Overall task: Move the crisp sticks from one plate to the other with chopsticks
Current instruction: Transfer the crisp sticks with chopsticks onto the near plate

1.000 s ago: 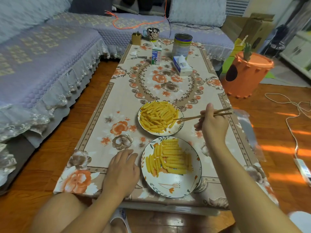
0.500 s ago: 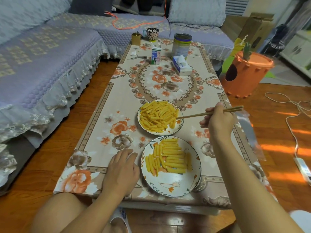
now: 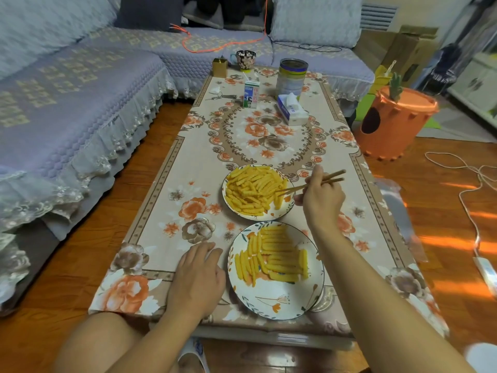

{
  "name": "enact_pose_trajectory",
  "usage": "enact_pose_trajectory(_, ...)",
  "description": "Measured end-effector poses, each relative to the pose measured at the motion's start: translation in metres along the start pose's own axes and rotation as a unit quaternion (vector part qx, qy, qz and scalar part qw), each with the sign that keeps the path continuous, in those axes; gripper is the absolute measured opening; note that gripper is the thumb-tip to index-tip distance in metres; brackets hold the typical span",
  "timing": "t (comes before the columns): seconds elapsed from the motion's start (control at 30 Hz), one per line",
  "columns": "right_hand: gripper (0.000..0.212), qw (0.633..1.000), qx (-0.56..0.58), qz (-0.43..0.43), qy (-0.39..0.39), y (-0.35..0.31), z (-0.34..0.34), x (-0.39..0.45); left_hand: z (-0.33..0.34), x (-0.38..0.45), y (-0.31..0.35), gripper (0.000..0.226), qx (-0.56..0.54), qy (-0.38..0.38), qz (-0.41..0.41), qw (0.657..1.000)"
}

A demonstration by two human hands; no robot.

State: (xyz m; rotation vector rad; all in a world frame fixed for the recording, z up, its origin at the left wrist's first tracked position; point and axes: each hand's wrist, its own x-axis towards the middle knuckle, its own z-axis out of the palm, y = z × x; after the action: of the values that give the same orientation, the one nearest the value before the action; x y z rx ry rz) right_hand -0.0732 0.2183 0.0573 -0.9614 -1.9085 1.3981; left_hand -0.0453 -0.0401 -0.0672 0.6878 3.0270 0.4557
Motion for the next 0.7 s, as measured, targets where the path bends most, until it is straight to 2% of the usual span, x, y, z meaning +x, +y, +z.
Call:
enact_pose_trajectory(0.17,0.061,0.999,-0.028,-0.045,0.005,0.003,0.006,0.003,0.000,0.000,0.000,0.050,0.000,0.000,0.001,1.000)
enact_pose_trajectory(0.33,0.058,0.999,-0.031,-0.026,0.005,0.001,0.004,0.009,0.000,0.000,0.000,0.050,0.003,0.005,0.002,1.000)
enact_pose_trajectory(0.5,0.049,0.999,0.036,0.018,0.018,0.003,-0.018,0.014,0.001,0.000,-0.001,0.049,-0.002,0.009,0.004,1.000)
enact_pose_trajectory(0.7,0.051,0.999,0.033,0.010,-0.027,0.003,-0.015,0.009,0.003,0.000,0.000,0.050,-0.001,0.004,-0.004,1.000)
